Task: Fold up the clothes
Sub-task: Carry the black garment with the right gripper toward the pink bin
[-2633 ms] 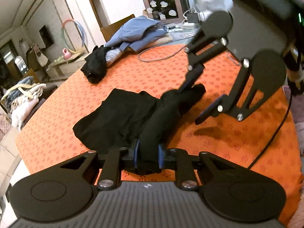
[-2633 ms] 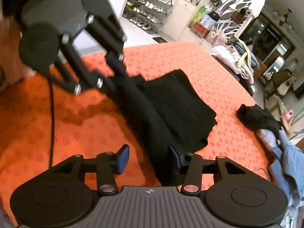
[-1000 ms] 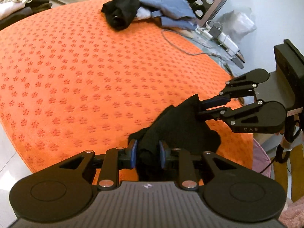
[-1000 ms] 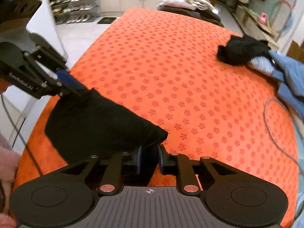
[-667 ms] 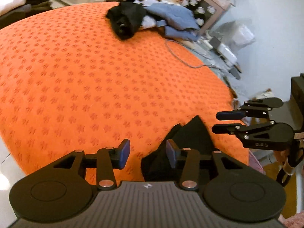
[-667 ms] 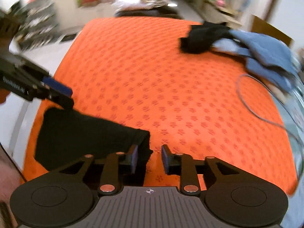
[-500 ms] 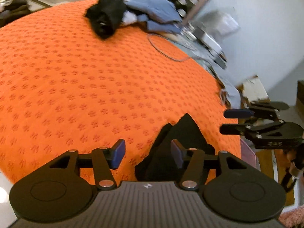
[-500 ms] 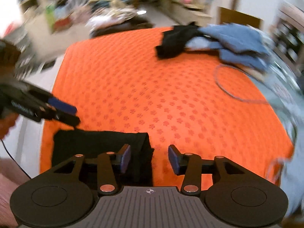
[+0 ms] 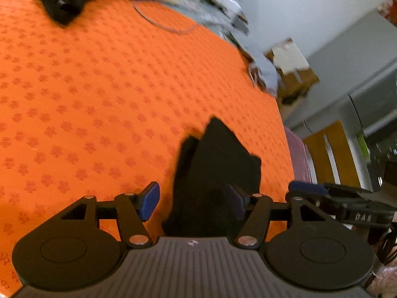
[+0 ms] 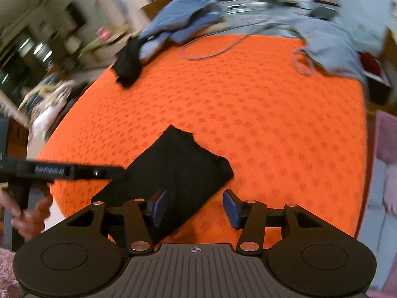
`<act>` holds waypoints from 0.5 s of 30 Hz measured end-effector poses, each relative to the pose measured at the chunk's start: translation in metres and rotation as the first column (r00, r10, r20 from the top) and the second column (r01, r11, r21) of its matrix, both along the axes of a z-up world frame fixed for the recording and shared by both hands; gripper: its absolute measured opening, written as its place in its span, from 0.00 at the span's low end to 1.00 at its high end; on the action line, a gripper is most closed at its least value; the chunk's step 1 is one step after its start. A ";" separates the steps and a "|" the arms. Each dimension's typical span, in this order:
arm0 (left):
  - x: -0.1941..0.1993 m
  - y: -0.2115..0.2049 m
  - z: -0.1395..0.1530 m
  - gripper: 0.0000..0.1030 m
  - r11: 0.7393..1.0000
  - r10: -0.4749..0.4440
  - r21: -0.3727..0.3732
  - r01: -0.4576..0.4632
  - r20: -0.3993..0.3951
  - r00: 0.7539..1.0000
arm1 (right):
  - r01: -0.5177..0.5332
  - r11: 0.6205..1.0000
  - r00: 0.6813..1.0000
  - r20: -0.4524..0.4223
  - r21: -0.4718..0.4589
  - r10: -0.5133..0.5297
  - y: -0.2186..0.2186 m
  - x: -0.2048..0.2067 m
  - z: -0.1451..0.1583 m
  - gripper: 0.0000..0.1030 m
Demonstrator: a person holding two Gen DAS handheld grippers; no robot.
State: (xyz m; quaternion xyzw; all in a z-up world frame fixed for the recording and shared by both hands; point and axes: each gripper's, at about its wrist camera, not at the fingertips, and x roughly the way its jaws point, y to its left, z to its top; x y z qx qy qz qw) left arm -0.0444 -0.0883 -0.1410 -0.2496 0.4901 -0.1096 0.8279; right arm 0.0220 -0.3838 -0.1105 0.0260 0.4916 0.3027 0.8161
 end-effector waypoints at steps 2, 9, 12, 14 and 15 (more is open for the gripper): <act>0.003 -0.003 -0.004 0.64 1.000 -0.028 -0.004 0.028 -0.029 0.999 | 0.061 0.998 0.998 -0.011 0.024 -0.061 -0.003 -0.005 -0.002 0.53; 0.011 0.005 -0.021 0.29 0.996 -0.015 -0.084 0.007 -0.090 0.996 | 0.243 0.959 0.966 -0.128 0.147 -0.225 -0.007 -0.012 -0.022 0.56; 0.013 0.010 -0.026 0.28 0.996 0.010 -0.091 -0.020 -0.107 0.994 | 0.302 0.936 0.943 -0.198 0.181 -0.266 -0.006 -0.011 -0.037 0.56; 0.012 0.015 -0.029 0.27 0.991 0.035 -0.127 -0.051 -0.124 0.992 | 0.337 0.918 0.927 -0.243 0.210 -0.285 -0.006 -0.010 -0.046 0.56; 0.012 0.018 -0.031 0.26 0.987 0.049 -0.146 -0.068 -0.131 0.990 | 0.354 0.908 0.919 -0.266 0.225 -0.292 -0.006 -0.010 -0.051 0.56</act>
